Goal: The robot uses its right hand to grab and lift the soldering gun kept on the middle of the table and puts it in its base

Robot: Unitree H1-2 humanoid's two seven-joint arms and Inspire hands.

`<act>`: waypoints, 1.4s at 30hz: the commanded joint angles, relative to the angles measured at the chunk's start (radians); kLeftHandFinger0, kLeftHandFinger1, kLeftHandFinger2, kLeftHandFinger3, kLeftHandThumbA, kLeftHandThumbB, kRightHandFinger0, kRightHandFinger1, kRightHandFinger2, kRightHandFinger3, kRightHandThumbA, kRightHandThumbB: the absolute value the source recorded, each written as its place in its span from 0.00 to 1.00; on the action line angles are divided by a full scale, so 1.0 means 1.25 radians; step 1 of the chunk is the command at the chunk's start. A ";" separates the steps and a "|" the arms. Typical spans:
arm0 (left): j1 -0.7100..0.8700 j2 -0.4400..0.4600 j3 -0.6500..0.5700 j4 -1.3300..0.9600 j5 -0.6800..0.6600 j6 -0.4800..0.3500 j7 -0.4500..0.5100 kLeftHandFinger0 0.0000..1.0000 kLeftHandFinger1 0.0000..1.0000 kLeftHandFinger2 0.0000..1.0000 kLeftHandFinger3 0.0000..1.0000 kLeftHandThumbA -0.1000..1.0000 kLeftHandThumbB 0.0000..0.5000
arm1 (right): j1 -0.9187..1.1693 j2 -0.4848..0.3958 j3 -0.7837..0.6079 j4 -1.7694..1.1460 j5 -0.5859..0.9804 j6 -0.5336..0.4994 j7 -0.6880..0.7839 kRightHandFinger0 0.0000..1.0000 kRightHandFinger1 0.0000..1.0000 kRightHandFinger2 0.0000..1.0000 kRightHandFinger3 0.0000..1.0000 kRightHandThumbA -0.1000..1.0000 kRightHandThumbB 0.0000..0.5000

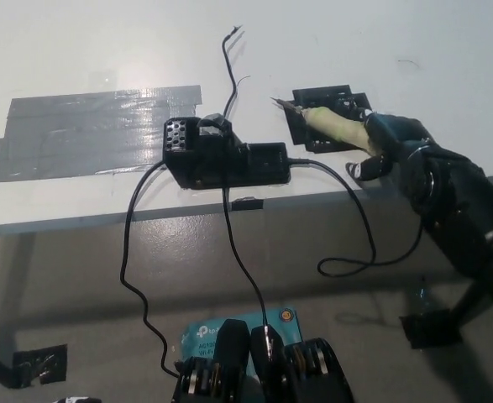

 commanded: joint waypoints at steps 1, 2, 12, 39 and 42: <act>-0.004 0.021 -0.006 -0.015 0.021 -0.026 -0.003 0.05 0.21 0.41 0.65 1.00 1.00 | -0.020 0.009 -0.016 -0.003 0.009 -0.028 0.025 0.76 0.81 0.91 1.00 0.63 0.21; -0.006 0.022 -0.009 -0.013 0.028 -0.035 -0.002 0.05 0.21 0.41 0.65 1.00 1.00 | -0.022 0.013 -0.019 -0.004 0.013 -0.032 0.029 0.74 0.78 0.88 1.00 0.61 0.20; -0.007 0.025 -0.012 -0.014 0.030 -0.044 -0.008 0.02 0.20 0.41 0.64 1.00 1.00 | 0.015 -0.003 -0.019 -0.014 0.000 -0.036 0.036 0.00 0.01 0.21 1.00 0.20 0.00; -0.041 0.046 -0.050 -0.018 0.069 -0.023 -0.039 0.07 0.27 0.45 0.64 1.00 1.00 | -0.063 0.037 0.085 0.137 -0.264 0.121 0.534 0.05 0.24 0.65 1.00 0.53 0.38; -0.041 0.048 -0.053 -0.018 0.075 -0.024 -0.037 0.07 0.28 0.45 0.64 1.00 1.00 | -0.043 0.041 0.044 0.110 -0.302 0.121 0.489 0.00 0.06 0.45 1.00 0.33 0.38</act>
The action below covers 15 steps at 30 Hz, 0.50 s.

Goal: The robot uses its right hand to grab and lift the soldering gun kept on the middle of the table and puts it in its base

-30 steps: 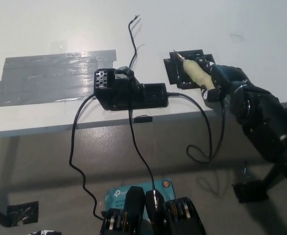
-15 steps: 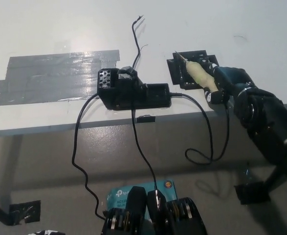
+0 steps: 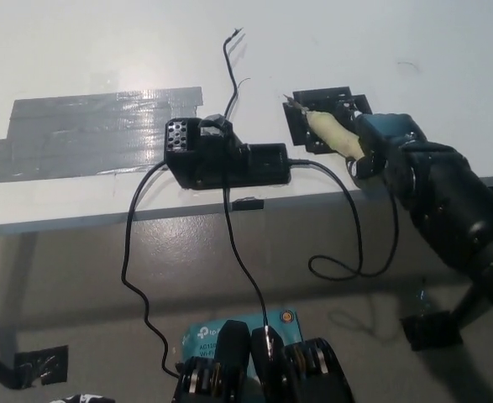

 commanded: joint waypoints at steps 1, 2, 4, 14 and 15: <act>-0.024 0.042 -0.015 -0.009 0.018 -0.013 -0.026 0.07 0.28 0.45 0.64 1.00 1.00 | -0.008 0.026 0.005 0.091 -0.186 0.095 0.390 0.00 0.04 0.44 1.00 0.33 0.37; -0.026 0.042 -0.017 -0.007 0.020 -0.007 -0.027 0.07 0.28 0.45 0.63 1.00 1.00 | -0.002 0.032 -0.012 0.099 -0.202 0.095 0.348 0.00 0.00 0.24 1.00 0.13 0.32; -0.028 0.044 -0.018 -0.007 0.022 -0.005 -0.026 0.06 0.28 0.45 0.63 1.00 1.00 | 0.012 0.035 -0.021 0.083 -0.259 0.095 0.329 0.00 0.04 0.12 1.00 0.00 0.30; -0.024 0.050 -0.036 -0.002 0.034 -0.017 -0.031 0.08 0.30 0.46 0.62 1.00 1.00 | 0.064 0.001 0.063 0.049 -0.292 0.095 0.250 0.00 0.15 0.20 1.00 0.02 0.43; -0.025 0.052 -0.038 0.000 0.034 -0.021 -0.032 0.08 0.30 0.46 0.63 1.00 1.00 | 0.064 0.002 0.060 0.047 -0.307 0.095 0.264 0.00 0.13 0.20 1.00 0.06 0.35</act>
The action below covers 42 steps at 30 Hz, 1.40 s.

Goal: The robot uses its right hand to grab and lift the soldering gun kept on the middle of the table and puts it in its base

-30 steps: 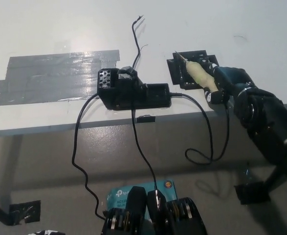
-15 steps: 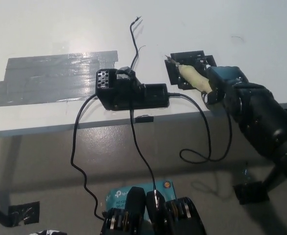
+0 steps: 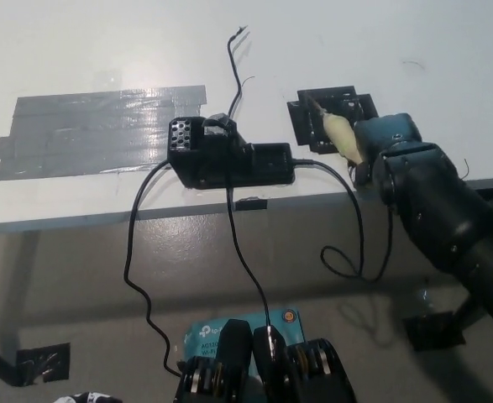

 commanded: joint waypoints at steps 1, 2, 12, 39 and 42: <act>-0.008 0.050 -0.013 -0.002 0.023 -0.023 -0.028 0.08 0.30 0.46 0.62 1.00 1.00 | 0.066 -0.013 0.009 0.049 -0.118 0.051 0.170 0.00 0.13 0.22 1.00 0.08 0.29; -0.011 0.052 -0.016 0.002 0.026 -0.025 -0.028 0.08 0.30 0.46 0.62 0.99 1.00 | 0.063 -0.008 0.005 0.061 -0.126 0.051 0.172 0.00 0.11 0.22 1.00 0.10 0.22; -0.001 0.059 -0.027 0.001 0.036 -0.022 -0.023 0.09 0.33 0.47 0.64 0.98 1.00 | 0.137 -0.036 -0.061 -0.108 -0.065 0.034 -0.128 0.00 0.24 0.63 0.57 0.00 0.00; 0.012 0.077 -0.031 -0.021 0.079 0.018 -0.004 0.06 0.29 0.44 0.62 0.96 1.00 | 0.071 -0.203 -0.150 -0.229 -0.023 -0.381 -0.568 0.00 0.20 0.61 0.08 0.00 0.23; 0.014 0.077 -0.031 -0.017 0.081 0.018 -0.003 0.07 0.29 0.45 0.62 0.96 1.00 | 0.059 -0.217 -0.147 -0.231 -0.006 -0.452 -0.568 0.00 0.30 0.77 0.42 0.00 0.18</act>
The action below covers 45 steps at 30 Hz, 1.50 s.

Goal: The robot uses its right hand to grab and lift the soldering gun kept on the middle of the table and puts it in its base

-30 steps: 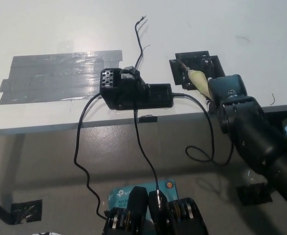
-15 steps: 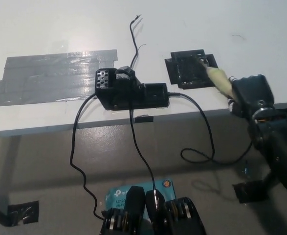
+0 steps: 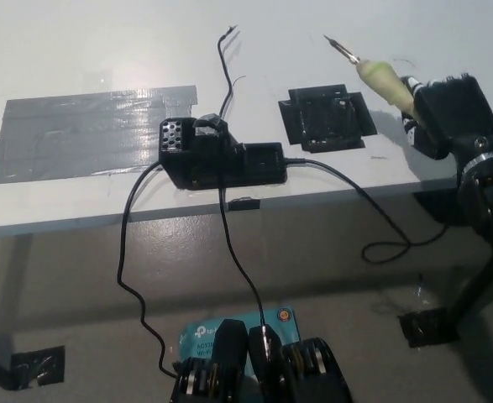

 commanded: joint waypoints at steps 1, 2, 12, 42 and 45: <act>0.010 0.029 0.004 -0.025 0.021 0.014 0.013 0.07 0.30 0.45 0.61 0.96 1.00 | -0.088 -0.061 0.006 -0.033 0.022 -0.202 -0.114 0.00 0.27 0.69 0.50 0.00 0.17; 0.010 0.029 0.005 -0.022 0.020 0.009 0.012 0.07 0.29 0.45 0.61 0.96 1.00 | -0.090 -0.066 0.010 -0.031 0.023 -0.222 -0.113 0.00 0.19 0.52 0.45 0.00 0.18; 0.020 0.031 0.006 -0.030 0.026 0.016 0.007 0.08 0.30 0.42 0.60 0.96 1.00 | -0.105 -0.096 0.079 -0.029 -0.047 -0.356 -0.207 0.00 0.00 0.01 0.33 0.04 0.57; 0.004 0.029 -0.008 -0.027 0.035 0.027 -0.005 0.10 0.31 0.44 0.60 0.96 1.00 | -0.228 -0.109 0.174 0.007 -0.062 -0.422 -0.239 0.00 0.00 0.38 0.34 0.00 0.52; 0.001 0.030 -0.009 -0.026 0.037 0.030 -0.005 0.10 0.32 0.45 0.61 0.96 1.00 | -0.227 -0.113 0.196 0.022 -0.057 -0.422 -0.244 0.00 0.00 0.09 0.09 0.00 0.49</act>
